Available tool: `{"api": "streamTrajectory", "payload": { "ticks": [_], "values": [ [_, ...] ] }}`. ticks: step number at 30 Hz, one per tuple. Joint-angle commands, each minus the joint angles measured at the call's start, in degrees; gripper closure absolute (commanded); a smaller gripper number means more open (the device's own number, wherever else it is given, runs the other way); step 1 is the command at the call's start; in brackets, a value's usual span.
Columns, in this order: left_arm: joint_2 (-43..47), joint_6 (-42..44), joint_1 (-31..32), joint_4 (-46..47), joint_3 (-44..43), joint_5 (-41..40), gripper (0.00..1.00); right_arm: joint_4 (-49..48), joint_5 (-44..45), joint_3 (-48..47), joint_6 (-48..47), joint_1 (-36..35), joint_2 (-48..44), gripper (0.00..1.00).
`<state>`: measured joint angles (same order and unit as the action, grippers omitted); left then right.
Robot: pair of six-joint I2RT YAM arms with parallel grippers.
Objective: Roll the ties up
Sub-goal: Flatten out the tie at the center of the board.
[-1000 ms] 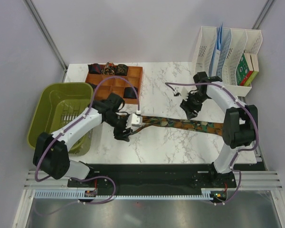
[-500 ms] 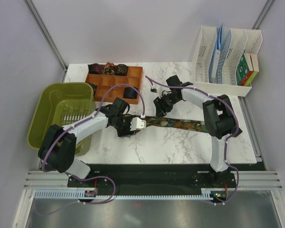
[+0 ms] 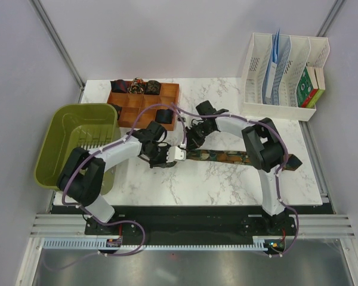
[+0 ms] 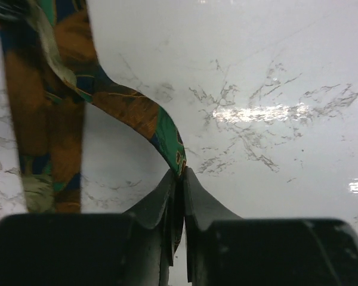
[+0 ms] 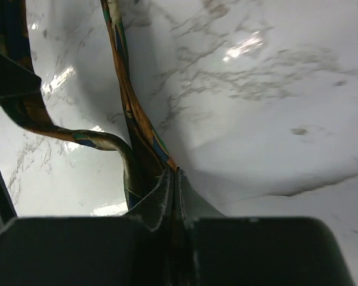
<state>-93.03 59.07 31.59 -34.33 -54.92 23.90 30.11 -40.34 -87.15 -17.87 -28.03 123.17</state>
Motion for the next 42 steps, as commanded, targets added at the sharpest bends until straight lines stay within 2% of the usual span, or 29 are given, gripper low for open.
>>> {"api": "streamTrajectory", "payload": {
  "ticks": [1, 3, 5, 9, 11, 13, 15, 17, 19, 20, 23, 25, 28, 33, 42],
  "values": [
    [5.4, -3.68, 0.31, -3.9, -4.14, 6.68, 0.89, 1.62, -4.74, 3.74, -4.98, -1.67, -2.14, 0.99],
    [4.88, -4.92, 0.13, -4.08, -5.46, 6.77, 0.9, 1.88, -5.89, 5.76, -5.69, -1.85, -3.99, 1.0],
    [1.82, -6.07, -0.13, -4.08, -7.21, 6.16, 0.9, 1.88, -5.9, 5.86, -4.47, -1.85, -4.78, 0.95],
    [-4.43, -7.91, -2.41, -4.17, -10.91, 4.93, 0.84, 2.85, -3.26, 2.08, -2.88, -0.01, -6.1, 0.72],
    [-6.71, -7.57, -4.25, -4.61, -12.32, 4.4, 0.81, 6.44, -2.91, -1.15, -4.62, 2.45, -6.54, 0.59],
    [-7.86, -6.69, -5.22, -4.61, -12.93, 3.35, 0.79, 10.82, -2.12, -3.01, -6.38, 4.81, -7.42, 0.53],
    [-9.7, -6.16, -5.66, -5.66, -13.55, 2.65, 0.73, 13.21, -0.62, -4.16, -8.22, 6.4, -8.3, 0.47],
    [-11.37, -6.33, -6.02, -6.8, -14.78, 2.2, 0.64, 18.65, 0.51, -4.69, -10.42, 9.13, -10.05, 0.46],
    [-11.47, -6.77, -6.63, -8.82, -15.66, 2.73, 0.55, 26.09, 1.83, -5.13, -16.39, 12.36, -12.42, 0.46],
    [-11.03, -7.03, -6.98, -9.09, -15.75, 3.43, 0.47, 28.58, 2.71, -4.87, -18.85, 13.69, -13.39, 0.48],
    [-7.87, -6.42, -7.86, -11.55, -16.19, 5.62, 0.34, 36.67, 8.85, -3.21, -27.9, 19.84, -16.47, 0.52],
    [-5.5, -5.64, -8.13, -14.44, -17.06, 7.73, 0.31, 42.28, 13.6, -2.76, -34.82, 25.18, -17.09, 0.54],
    [-3.65, -4.23, -8.13, -17.08, -17.16, 8.53, 0.25, 46.69, 18.69, -1.79, -39.95, 32.57, -16.83, 0.57],
    [-2.94, -0.37, -8.13, -18.41, -14.26, 6.16, 0.14, 46.27, 25.12, 1.81, -46.11, 38.31, -16.56, 0.57],
    [-6.28, 0.7, -8.13, -17.8, -11.8, 4.49, 0.02, 41.35, 26.36, 6.46, -46.2, 37.44, -15.16, 0.56]
  ]
}}
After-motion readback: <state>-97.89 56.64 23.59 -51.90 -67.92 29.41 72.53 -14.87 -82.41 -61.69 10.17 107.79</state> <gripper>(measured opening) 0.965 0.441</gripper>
